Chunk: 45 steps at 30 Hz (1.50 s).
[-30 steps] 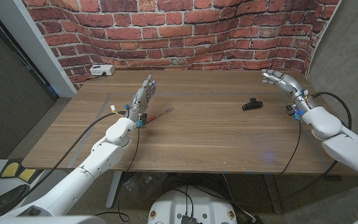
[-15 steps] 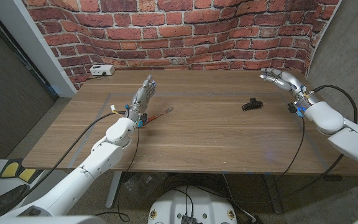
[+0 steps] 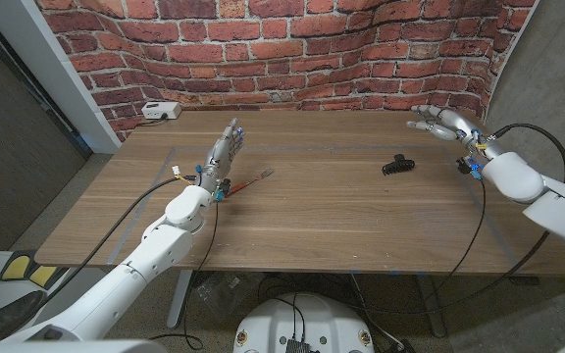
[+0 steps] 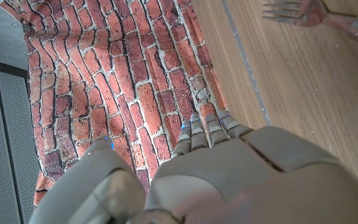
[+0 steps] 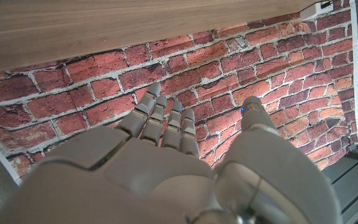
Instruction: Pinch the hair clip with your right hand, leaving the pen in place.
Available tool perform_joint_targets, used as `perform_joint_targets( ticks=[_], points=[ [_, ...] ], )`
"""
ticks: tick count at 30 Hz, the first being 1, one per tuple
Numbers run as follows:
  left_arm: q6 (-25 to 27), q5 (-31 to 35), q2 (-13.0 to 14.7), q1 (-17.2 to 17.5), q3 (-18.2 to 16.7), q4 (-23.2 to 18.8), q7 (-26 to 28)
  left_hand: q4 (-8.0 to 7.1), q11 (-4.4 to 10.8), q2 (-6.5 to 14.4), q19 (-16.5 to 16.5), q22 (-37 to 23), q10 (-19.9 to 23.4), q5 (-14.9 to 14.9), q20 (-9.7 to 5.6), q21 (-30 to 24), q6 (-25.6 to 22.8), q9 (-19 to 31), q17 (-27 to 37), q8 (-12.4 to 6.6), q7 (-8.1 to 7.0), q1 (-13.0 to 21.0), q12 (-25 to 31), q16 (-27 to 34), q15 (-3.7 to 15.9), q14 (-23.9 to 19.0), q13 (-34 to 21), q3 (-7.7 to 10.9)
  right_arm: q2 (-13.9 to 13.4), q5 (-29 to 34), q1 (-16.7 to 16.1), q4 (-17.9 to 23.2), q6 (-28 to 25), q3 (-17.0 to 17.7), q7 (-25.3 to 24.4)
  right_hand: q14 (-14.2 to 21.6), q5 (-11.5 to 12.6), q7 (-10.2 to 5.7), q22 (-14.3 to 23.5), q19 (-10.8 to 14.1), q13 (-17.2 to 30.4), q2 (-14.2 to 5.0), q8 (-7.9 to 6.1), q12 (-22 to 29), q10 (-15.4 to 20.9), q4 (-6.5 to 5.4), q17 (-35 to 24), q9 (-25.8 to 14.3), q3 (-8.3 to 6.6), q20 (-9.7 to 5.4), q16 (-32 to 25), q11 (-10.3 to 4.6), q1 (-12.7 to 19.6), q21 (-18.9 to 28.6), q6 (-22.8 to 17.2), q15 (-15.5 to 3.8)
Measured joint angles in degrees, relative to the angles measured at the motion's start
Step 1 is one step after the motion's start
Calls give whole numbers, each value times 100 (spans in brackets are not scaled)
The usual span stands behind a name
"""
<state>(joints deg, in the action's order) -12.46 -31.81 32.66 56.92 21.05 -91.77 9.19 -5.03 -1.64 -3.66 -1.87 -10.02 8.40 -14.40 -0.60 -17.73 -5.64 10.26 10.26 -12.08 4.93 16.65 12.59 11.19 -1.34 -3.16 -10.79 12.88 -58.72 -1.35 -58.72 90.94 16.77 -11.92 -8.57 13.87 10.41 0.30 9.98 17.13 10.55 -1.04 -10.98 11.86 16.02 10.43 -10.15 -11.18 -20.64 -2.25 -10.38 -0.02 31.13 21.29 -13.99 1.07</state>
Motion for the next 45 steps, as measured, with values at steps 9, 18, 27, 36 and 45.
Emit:
perform_joint_targets(
  ticks=[9, 18, 27, 36, 45],
  points=[
    [-5, -10, -4, 0, -5, 34, -1, 14, 0, 0, 0, 1, 0, 10, 0, 0, -23, 0, 0, 0, -23, 0, 0, 0, 0, 0, 0, -14, -141, 439, 31, 150, -356, -60, -54, -35, 62, -124, -11, 55, -1, 159, -28, 0, 41, 69, 0, -1, -78, -11, 0, -146, 491, -77, 19, -34],
    [-9, 0, -9, 20, -9, 21, 43, 14, -1, 0, 21, 1, 61, 26, 21, 44, -73, 0, 0, 0, -11, 0, 0, 0, 32, -32, 0, -14, -343, 822, 177, 337, -698, -222, 26, -89, 106, -177, -13, 117, -1, 279, -28, 1, 12, 63, 0, -1, -159, -10, 0, -238, 947, -161, 72, -86],
    [23, 15, -16, 48, -11, -10, 113, 14, -1, 0, 21, 2, 61, 26, 20, 44, -72, 0, 0, 0, -11, 0, 0, 0, 32, -32, 0, -14, -597, 1103, 407, 641, -1213, -421, 391, -272, 150, -289, -1, 102, -1, 456, -28, -22, -92, 23, 0, -2, -245, -4, 44, -340, 1497, -304, 121, -125],
    [35, 21, -41, 63, -11, -17, 149, 12, -1, 0, 21, 2, 61, 26, 20, 58, -72, 0, 0, 0, -11, 0, 0, 0, 32, -32, 0, -16, -752, 1347, 625, 864, -1819, -600, 984, -395, 194, -288, 3, -1, -1, 489, -28, -22, -122, -8, 0, -2, -276, -1, 66, -370, 1620, -382, 121, -107],
    [50, 40, -65, 73, 5, -21, 192, -2, -1, 0, 21, 2, 61, 26, 20, 80, -102, 0, 0, 0, -41, 0, 0, 1, 32, -32, 0, -30, -943, 1635, 1079, 1133, -2242, -970, 1593, -650, 194, -355, 3, -189, -2, 472, -28, -44, -226, -42, 0, -2, -275, 1, 66, -409, 1754, -498, 242, -32]
  ],
)
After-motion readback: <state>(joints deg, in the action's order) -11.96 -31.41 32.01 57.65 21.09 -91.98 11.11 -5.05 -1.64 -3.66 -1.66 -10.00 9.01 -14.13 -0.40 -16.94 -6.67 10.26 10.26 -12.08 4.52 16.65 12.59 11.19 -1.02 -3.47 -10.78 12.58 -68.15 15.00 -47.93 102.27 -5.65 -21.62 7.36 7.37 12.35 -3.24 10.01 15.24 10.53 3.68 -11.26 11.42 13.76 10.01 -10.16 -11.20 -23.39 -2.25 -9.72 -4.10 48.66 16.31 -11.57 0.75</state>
